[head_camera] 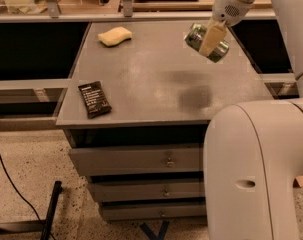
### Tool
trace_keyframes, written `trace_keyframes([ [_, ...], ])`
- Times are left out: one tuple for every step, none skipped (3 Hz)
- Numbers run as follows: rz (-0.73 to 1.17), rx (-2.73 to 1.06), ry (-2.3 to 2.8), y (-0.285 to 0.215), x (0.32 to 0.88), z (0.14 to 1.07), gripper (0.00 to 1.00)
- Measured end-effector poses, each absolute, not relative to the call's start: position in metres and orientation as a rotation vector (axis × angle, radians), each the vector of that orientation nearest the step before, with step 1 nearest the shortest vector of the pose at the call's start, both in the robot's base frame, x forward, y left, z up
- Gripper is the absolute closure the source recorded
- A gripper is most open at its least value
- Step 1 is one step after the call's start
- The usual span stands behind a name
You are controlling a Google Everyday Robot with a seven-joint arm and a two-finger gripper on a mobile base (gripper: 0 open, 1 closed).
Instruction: Knock green can over
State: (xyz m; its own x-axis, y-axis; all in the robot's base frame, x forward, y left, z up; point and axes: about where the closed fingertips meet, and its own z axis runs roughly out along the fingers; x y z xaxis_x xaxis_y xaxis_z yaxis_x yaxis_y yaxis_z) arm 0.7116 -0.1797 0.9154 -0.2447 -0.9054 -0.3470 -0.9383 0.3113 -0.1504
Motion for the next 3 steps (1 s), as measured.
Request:
trace_keyframes([
  [0.209, -1.675, 2.218, -0.175, 0.703, 0.9, 1.0],
  [0.279, -1.699, 2.218, -0.169, 0.697, 0.887, 1.0],
  [0.317, -1.711, 2.27, -0.17, 0.691, 0.867, 0.84],
])
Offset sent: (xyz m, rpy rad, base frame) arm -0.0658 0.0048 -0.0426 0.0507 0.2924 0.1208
